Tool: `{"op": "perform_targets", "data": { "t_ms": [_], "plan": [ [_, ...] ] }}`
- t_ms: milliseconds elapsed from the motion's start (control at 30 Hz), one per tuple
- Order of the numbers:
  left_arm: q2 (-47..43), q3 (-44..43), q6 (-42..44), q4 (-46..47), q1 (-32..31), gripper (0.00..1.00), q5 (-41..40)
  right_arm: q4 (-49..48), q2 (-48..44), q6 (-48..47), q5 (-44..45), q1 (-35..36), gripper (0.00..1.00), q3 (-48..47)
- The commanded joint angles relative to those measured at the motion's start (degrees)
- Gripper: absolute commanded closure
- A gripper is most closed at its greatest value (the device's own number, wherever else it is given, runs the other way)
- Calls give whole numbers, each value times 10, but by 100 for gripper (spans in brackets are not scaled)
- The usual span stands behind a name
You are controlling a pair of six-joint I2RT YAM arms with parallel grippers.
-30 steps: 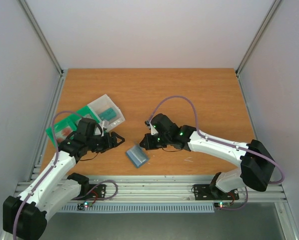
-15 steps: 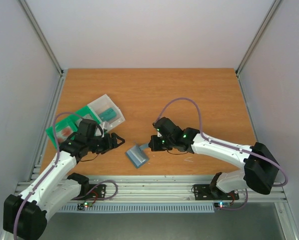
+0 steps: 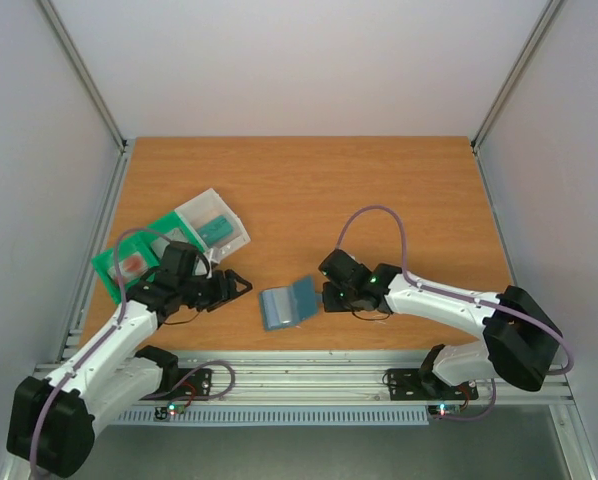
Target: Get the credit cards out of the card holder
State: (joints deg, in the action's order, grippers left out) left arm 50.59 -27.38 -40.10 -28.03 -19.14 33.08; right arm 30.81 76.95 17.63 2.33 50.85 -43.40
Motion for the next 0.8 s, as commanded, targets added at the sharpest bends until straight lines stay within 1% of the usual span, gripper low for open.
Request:
{"op": "perform_targets", "data": {
  "t_ms": [0,100,267,300,367,467,567,667,767],
  "plan": [
    [21,11,-6,62,-8,37,15,12,12,9,32,-4,99,10],
    [40,18,-18,86,-10,38,24,17,13,12,47,-3,99,15],
    [55,17,-15,92,-12,40,24,23,28,13,61,-4,97,25],
    [56,17,-16,93,-13,40,23,29,32,13,59,-3,95,20],
    [56,19,-16,97,-13,41,23,49,24,10,55,-3,89,6],
    [61,25,-20,112,-13,41,25,72,-13,-3,24,-1,80,-23],
    [69,31,-23,121,-13,41,28,95,-36,-8,11,13,72,-62],
    [70,32,-17,117,-14,42,26,89,-41,-6,-4,42,70,-94],
    [67,33,-17,118,-13,42,25,43,-19,-9,-31,78,70,-115]
  ]
}}
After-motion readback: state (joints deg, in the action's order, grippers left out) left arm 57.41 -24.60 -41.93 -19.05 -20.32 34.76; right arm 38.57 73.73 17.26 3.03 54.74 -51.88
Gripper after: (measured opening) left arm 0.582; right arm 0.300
